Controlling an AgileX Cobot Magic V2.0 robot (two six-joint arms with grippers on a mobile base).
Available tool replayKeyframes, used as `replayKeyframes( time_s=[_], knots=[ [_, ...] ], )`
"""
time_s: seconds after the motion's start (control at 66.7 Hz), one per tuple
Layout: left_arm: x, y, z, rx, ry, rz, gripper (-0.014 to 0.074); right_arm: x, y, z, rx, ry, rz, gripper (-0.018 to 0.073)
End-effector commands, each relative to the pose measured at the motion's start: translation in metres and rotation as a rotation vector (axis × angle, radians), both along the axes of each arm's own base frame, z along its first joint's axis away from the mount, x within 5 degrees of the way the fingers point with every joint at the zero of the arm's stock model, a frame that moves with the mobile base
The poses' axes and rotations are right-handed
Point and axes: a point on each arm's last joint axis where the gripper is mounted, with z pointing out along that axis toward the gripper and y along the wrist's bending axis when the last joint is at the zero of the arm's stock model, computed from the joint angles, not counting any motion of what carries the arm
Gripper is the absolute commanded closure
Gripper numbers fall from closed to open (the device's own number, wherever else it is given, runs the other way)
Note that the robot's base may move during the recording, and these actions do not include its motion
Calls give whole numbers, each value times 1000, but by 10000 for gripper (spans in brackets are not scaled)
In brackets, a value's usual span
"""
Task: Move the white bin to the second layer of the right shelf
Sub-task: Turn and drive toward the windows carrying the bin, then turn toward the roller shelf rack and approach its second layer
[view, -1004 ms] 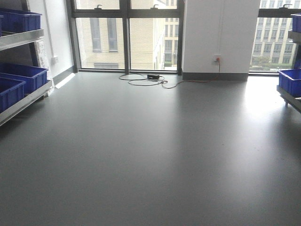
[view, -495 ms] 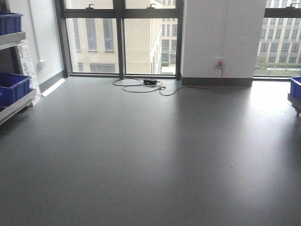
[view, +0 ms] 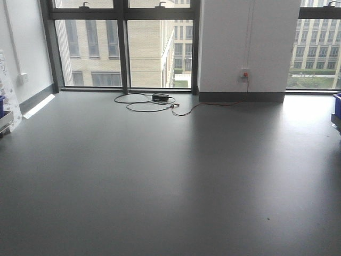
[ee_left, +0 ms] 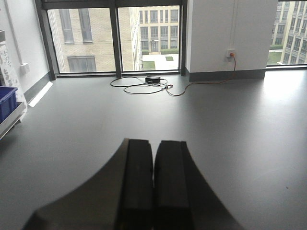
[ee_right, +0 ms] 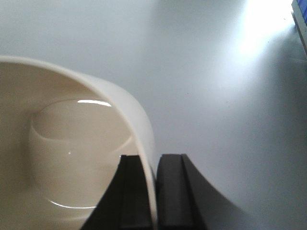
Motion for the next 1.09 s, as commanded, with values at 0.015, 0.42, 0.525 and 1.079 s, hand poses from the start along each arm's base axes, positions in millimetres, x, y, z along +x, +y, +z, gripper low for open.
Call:
replayKeyframes(
  time_s=[0.015, 0.42, 0.525, 1.079],
  knots=[
    [0, 0, -4, -12, -64, -4, 512, 3, 0, 17, -3, -115, -1, 447],
    [0, 0, -4, -12, -64, -4, 512, 3, 0, 17, -3, -115, -1, 447],
    [0, 0, -4, -12, -64, -4, 512, 3, 0, 17, -3, -115, -1, 447],
    [0, 0, -4, -12, -64, -4, 512, 3, 0, 17, -3, -115, -1, 447]
  ],
)
